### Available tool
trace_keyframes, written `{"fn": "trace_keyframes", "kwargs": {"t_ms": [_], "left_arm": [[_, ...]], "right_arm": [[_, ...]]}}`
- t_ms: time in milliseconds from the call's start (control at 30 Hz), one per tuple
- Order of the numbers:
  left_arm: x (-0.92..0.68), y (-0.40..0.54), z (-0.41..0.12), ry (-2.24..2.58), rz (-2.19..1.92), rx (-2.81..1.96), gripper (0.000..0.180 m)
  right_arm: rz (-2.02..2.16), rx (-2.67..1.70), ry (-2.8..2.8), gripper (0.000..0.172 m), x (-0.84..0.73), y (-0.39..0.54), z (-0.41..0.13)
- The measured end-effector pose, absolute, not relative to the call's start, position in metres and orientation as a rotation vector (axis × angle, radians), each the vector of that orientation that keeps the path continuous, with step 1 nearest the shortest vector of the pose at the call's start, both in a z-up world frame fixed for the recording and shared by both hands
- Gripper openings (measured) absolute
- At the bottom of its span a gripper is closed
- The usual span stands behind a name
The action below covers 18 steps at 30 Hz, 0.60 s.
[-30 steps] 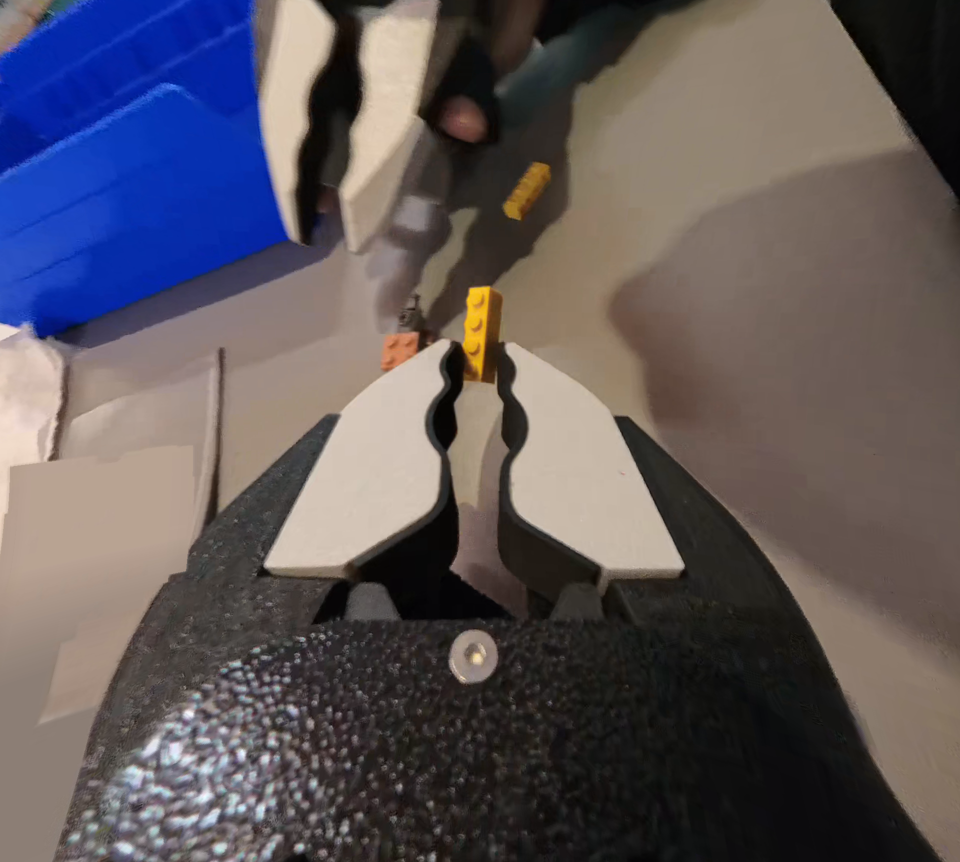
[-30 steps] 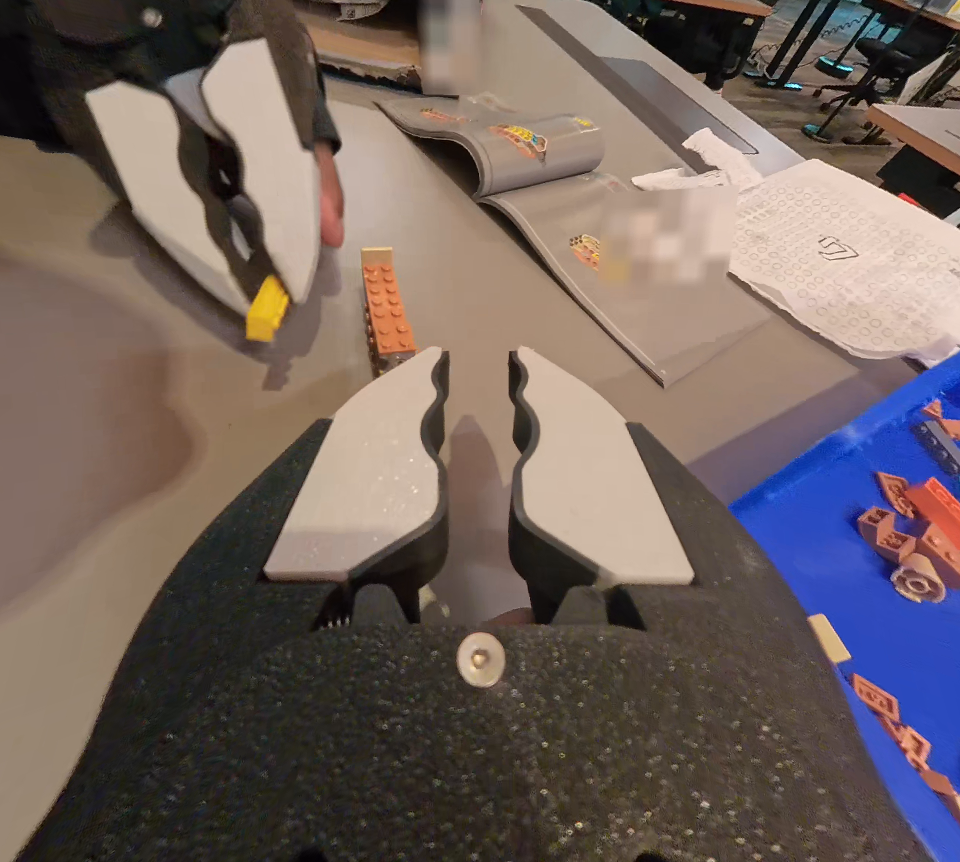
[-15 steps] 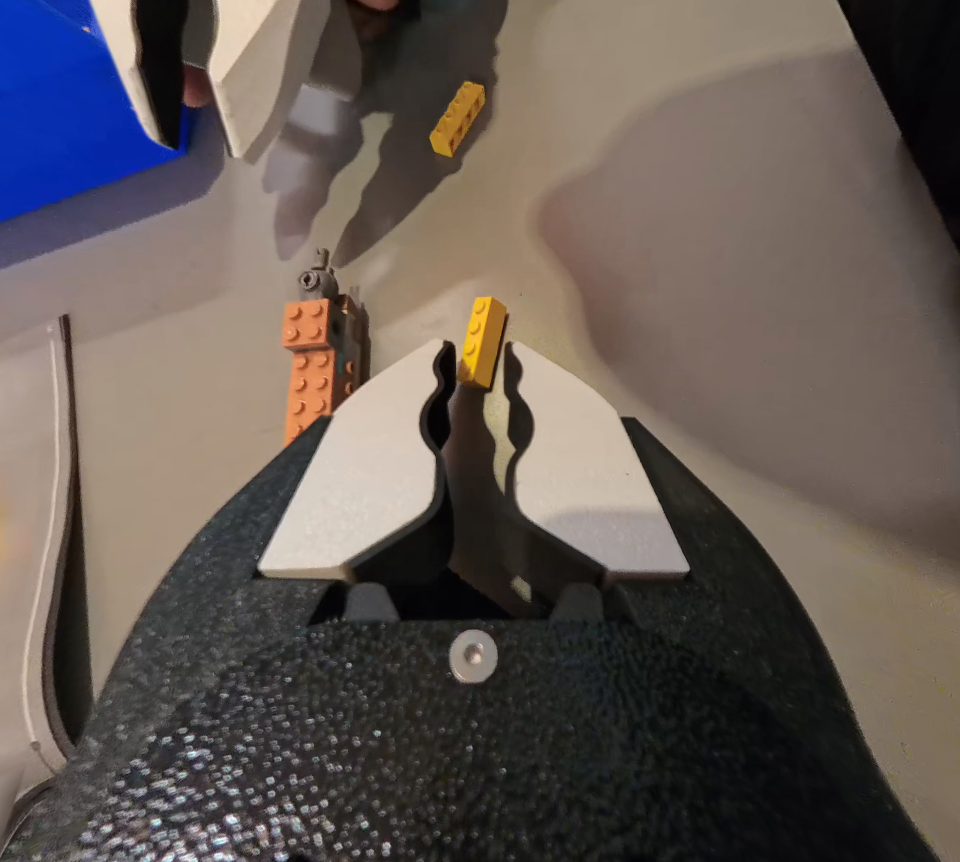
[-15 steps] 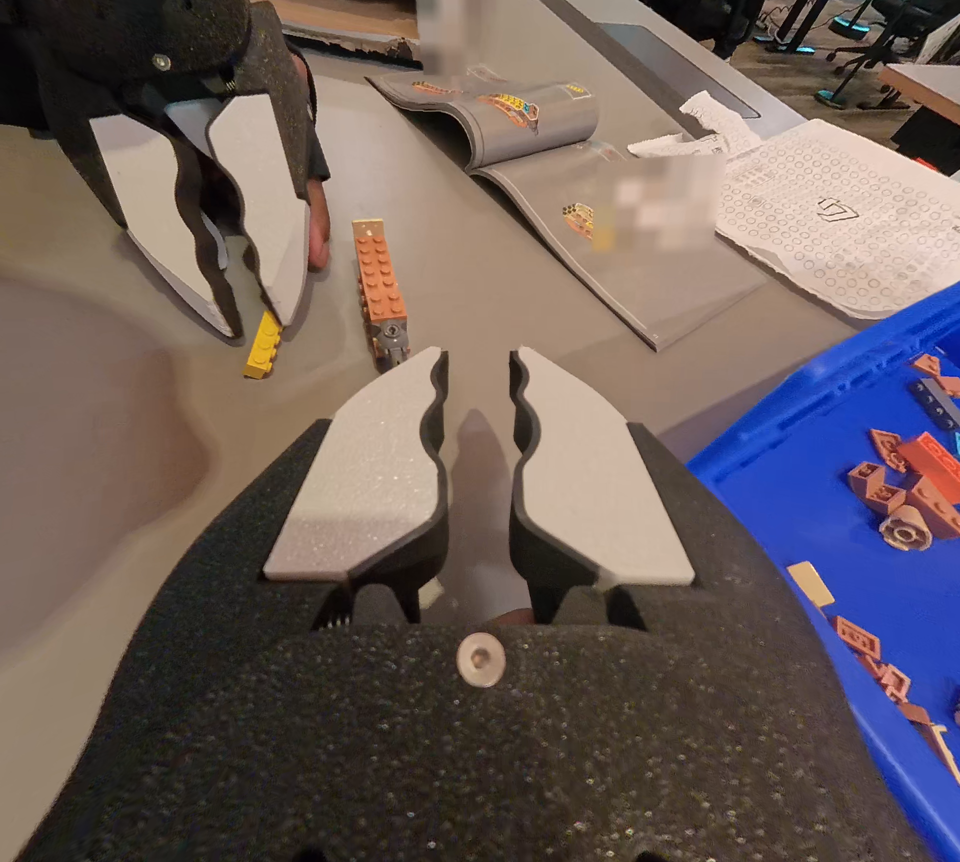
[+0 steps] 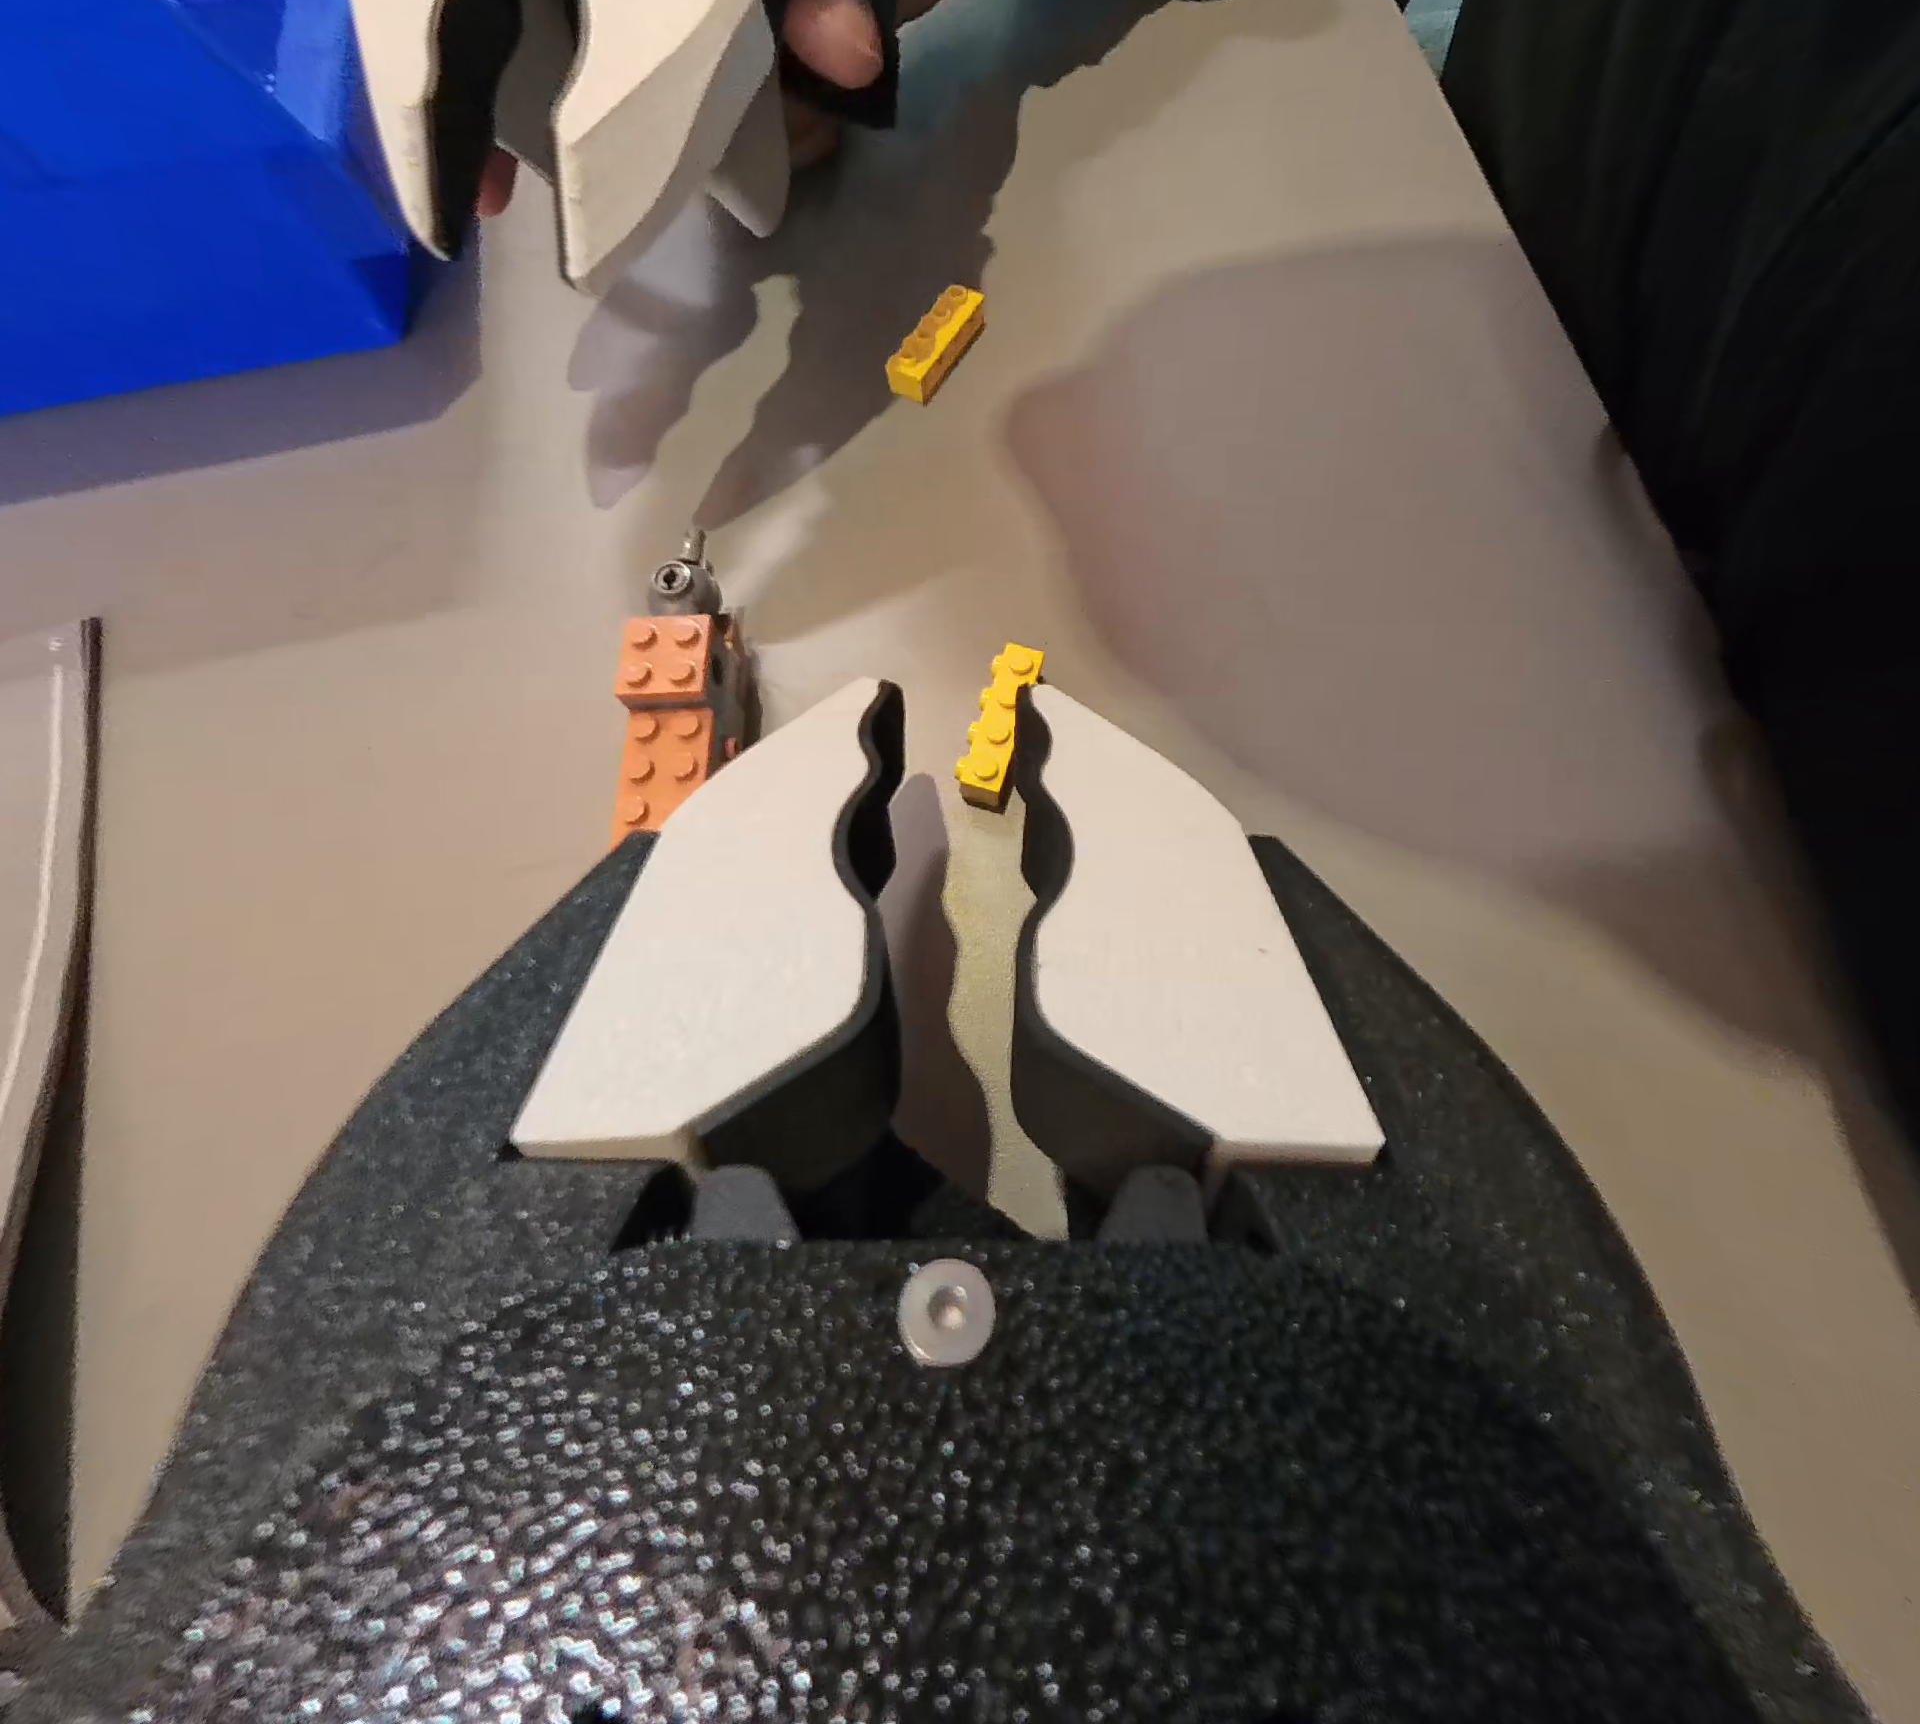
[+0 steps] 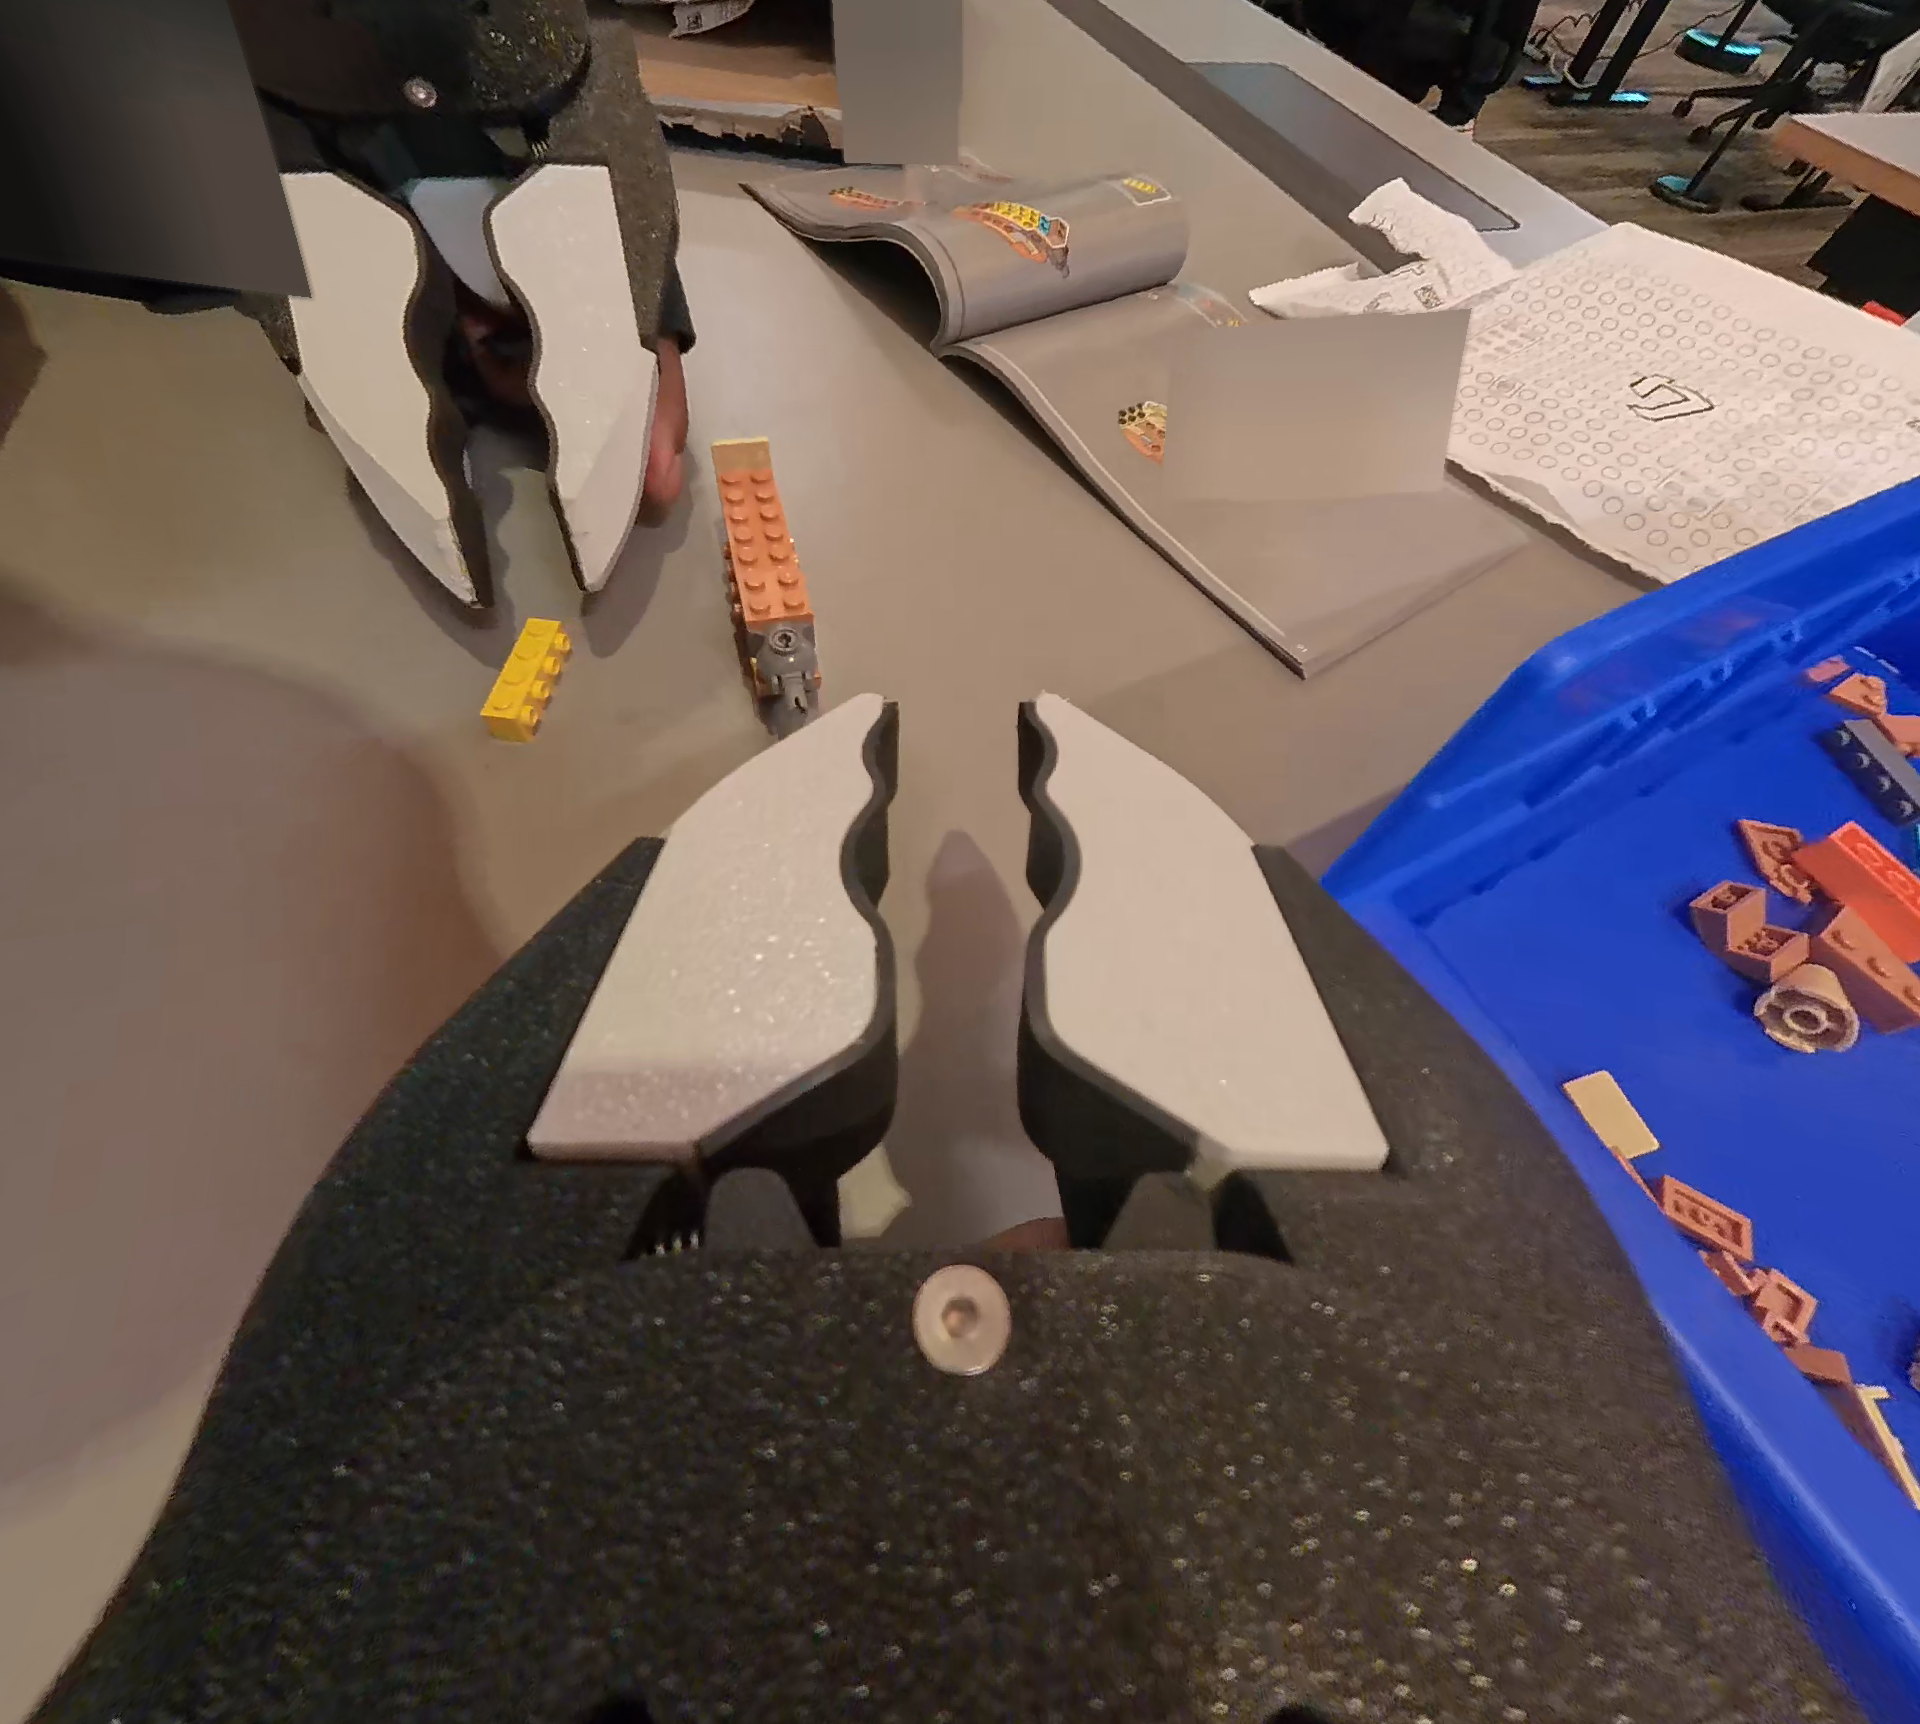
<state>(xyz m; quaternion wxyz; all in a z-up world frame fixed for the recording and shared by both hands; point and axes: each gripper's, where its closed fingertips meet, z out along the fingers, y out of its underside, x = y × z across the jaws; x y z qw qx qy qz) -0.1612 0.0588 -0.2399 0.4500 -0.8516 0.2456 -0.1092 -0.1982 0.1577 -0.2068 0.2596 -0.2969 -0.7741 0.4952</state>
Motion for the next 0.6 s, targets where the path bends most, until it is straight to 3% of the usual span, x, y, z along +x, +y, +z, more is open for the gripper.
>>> {"fn": "trace_keyframes", "kwargs": {"t_ms": [600], "left_arm": [[-0.174, 0.058, -0.218, 0.507, -0.229, -1.978, 0.015]], "right_arm": [[1.352, -0.804, -2.110, 0.021, -0.198, 0.156, -0.207]]}}
